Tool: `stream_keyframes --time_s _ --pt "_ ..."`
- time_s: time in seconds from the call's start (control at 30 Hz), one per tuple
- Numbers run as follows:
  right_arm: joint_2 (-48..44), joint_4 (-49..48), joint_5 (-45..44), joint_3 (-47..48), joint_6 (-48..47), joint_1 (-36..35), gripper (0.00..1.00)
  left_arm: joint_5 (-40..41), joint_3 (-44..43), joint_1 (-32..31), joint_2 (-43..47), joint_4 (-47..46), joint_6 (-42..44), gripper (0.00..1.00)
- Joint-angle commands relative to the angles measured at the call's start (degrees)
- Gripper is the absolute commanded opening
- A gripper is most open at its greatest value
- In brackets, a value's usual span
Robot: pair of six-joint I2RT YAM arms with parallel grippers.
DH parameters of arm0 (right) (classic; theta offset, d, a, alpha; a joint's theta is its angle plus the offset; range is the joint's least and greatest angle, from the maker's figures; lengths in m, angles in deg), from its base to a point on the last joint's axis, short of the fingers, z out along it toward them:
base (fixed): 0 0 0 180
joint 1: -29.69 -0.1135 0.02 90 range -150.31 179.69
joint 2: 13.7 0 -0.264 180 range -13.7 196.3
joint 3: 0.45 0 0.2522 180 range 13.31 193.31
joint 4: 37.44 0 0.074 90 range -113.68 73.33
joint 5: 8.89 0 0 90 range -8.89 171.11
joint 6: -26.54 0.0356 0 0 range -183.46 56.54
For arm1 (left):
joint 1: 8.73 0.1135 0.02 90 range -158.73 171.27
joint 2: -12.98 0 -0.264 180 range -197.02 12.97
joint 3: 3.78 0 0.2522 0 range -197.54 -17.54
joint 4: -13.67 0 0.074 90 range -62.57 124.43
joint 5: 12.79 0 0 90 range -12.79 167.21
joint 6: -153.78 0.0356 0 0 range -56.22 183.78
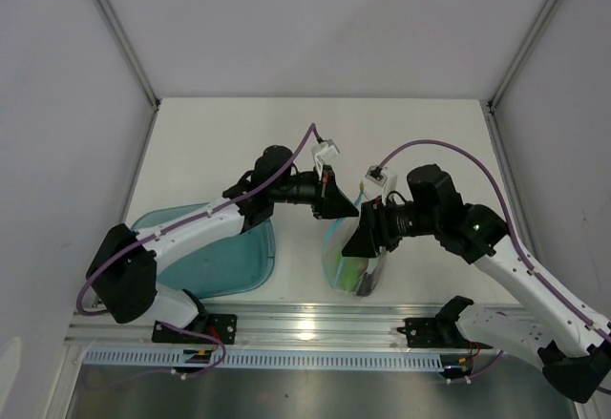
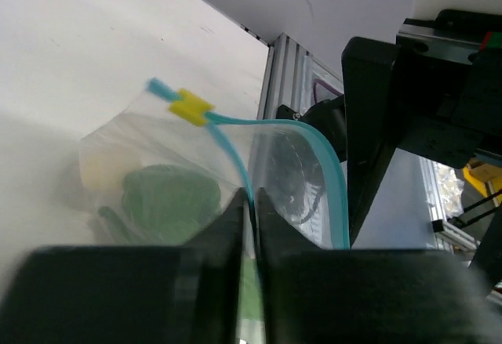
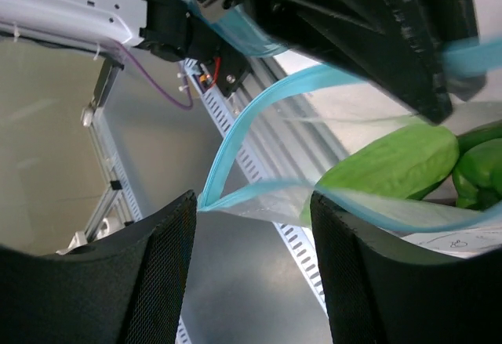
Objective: Place the food in the zip-top bag and seal the zipper
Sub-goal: Zip the zipper food storage bag at the center of the board.
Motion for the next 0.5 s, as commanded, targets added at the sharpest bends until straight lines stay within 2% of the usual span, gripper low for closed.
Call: stream_keyframes --time_s 0.0,0.07,0.1,0.17,0.2,0.27,0.3,0.4,0.47 --pt "-2.11 -0.19 -4.86 -0.22 -0.33 0.32 0.62 -3.97 -0.95 0.59 -0.62 -4.45 -4.14 0.22" --pt "-2.12 0.43 -6.89 -0.04 -0.24 0.5 0.62 -4.5 0.72 0.59 -0.53 -5.76 -4.85 0.29" --pt "-2.2 1.21 -7.77 -0.04 -0.15 0.67 0.62 -5.02 1.16 0.59 -0.53 -7.42 -5.64 0.38" --pt "-2.12 1.75 -10.05 -0.04 -0.06 0.94 0.62 -5.2 2.3 0.59 -0.53 -8.23 -6.26 0.45" --pt "-2.2 2.01 -10.58 -0.22 0.02 1.11 0.62 -5.55 2.22 0.59 -0.7 -8.23 -6.26 0.52" --pt "-2.73 1.92 -11.64 -0.39 0.46 1.73 0.63 -6.43 2.57 0.59 -0.97 -8.32 -6.43 0.59" --pt "-3.17 1.75 -11.73 -0.57 0.55 1.99 0.63 -6.78 2.92 0.59 -1.06 -8.58 -6.61 0.66" --pt "-4.57 1.22 -12.6 -1.01 1.34 3.22 0.63 -6.96 4.06 0.59 -0.62 -10.51 -7.31 0.76" --pt "-5.36 1.05 -13.39 -1.53 1.78 4.1 0.64 -6.87 4.42 0.59 -0.44 -10.86 -7.75 0.78"
